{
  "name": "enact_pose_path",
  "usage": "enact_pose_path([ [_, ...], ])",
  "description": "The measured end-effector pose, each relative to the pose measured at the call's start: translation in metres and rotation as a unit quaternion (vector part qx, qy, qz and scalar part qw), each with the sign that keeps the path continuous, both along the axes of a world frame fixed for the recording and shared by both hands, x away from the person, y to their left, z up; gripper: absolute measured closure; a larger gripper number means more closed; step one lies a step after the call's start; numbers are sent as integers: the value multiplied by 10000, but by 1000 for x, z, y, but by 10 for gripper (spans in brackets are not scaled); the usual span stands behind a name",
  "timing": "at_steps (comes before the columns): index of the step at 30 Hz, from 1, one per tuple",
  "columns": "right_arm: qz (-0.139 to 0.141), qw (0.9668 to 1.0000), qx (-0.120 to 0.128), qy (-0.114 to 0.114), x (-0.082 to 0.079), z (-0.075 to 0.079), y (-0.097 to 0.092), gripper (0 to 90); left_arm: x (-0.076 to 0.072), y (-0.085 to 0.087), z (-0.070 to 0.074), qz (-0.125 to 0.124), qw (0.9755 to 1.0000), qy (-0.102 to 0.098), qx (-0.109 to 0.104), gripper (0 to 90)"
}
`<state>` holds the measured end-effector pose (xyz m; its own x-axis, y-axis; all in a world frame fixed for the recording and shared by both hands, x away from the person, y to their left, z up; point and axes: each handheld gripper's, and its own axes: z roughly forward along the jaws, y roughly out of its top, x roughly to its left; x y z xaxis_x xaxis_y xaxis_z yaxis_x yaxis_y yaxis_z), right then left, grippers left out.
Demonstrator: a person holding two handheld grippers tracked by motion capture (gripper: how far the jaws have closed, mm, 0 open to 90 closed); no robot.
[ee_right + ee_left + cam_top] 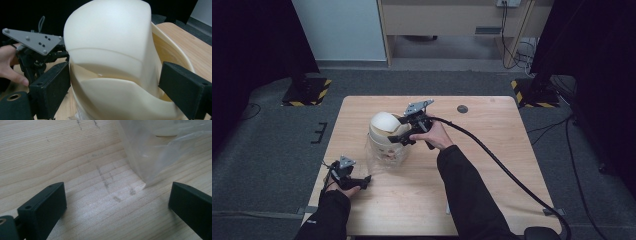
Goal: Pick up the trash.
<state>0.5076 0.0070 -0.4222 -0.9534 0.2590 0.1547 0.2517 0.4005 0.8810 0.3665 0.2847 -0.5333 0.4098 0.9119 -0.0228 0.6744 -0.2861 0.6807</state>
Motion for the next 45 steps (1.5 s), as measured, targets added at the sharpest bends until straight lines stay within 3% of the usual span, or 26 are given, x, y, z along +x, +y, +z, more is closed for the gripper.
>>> enact_pose_path([
  [5, 13, 9999, 58, 101, 1, -1, 2, 100, 0, 0, 0, -7, 10000, 5, 7, 7],
  [8, 187, 9996, -166, 88, 0, 2, 9, 129, 0, 0, 0, -3, 10000, 4, 1, 7],
  [12, 127, 9998, -8, 145, 1, 2, 11, 145, 0, 0, 0, -6, 10000, 6, -8, 8],
  [16, 106, 9998, -71, 164, 1, 4, 10, 144, 0, 0, 0, -4, 10000, 9, -14, 8],
  [26, -224, 9987, 290, -362, -7, 47, -18, 184, 0, 0, 0, -6, 10000, -3, -12, 8],
  [29, -698, 9951, 405, -571, -12, 66, -43, 195, 0, 0, 0, -9, 10000, -10, -2, 8],
  [30, -698, 9951, 405, -571, -12, 66, -43, 195, 0, 0, 0, -9, 10000, -10, -2, 8],
  [33, -1131, 9891, 295, -893, -21, 80, -68, 209, 0, 0, 0, -21, 10000, -12, 14, 9],
  [36, -1446, 9848, 166, -947, -29, 85, -86, 230, 0, 0, 0, -14, 10000, -18, 5, 11],
  [37, -1446, 9848, 166, -947, -29, 85, -86, 230, 0, 0, 0, -14, 10000, -18, 5, 12],
  [38, -1686, 9809, 108, -969, -36, 84, -97, 242, -1, 0, 0, -16, 10000, -20, 9, 13],
  [40, -1889, 9768, 86, -1007, -44, 81, -107, 253, -1, 0, 0, -15, 10000, -18, 16, 15],
  [42, -2053, 9736, -4, -999, -51, 75, -117, 262, -1, 0, 0, -17, 10000, -19, 24, 16],
  [43, -2053, 9736, -4, -999, -51, 75, -117, 262, -1, 0, 0, -17, 10000, -19, 24, 16],
  [45, -2297, 9691, -100, -897, -62, 61, -130, 279, -1, 0, 0, -16, 10000, -21, 29, 18],
])
